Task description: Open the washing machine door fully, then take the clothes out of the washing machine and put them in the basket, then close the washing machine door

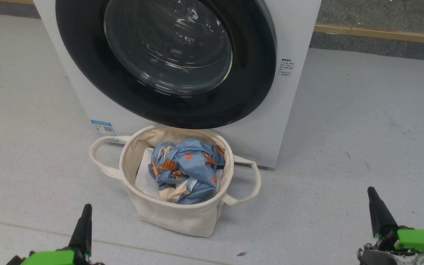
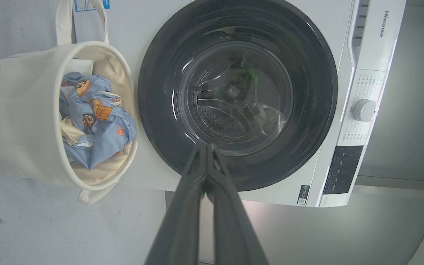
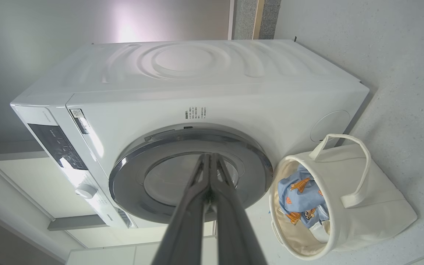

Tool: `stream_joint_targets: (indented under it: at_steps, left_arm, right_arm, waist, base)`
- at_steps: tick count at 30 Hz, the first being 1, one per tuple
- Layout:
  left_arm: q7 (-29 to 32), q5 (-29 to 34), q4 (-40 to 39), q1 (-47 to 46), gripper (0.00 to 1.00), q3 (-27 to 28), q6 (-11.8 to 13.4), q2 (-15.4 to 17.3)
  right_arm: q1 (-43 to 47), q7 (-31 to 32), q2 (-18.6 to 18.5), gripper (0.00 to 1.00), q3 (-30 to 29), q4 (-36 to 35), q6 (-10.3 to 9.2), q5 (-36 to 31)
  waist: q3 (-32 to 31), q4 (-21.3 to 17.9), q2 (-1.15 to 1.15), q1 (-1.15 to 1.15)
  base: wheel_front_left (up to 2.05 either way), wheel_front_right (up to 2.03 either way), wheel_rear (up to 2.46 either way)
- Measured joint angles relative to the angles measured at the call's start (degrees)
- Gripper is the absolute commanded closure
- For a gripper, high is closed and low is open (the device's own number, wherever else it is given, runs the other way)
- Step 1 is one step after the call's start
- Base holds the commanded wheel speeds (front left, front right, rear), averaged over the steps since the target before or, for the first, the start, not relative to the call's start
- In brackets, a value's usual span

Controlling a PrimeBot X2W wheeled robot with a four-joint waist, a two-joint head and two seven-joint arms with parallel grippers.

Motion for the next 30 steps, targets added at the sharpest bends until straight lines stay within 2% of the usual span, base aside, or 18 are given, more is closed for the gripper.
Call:
stream_joint_targets:
  at_steps: [30]
  left_arm:
    - [0.0, 0.0, 0.0, 0.0, 1.0, 0.0, 0.0, -0.01]
  right_arm:
    - [-0.03, 0.27, 0.21, 1.0, -0.36, 0.03, -0.01, -0.09]
  waist:
    - [0.0, 0.0, 0.0, 0.0]
  base:
    - [0.0, 0.0, 0.0]
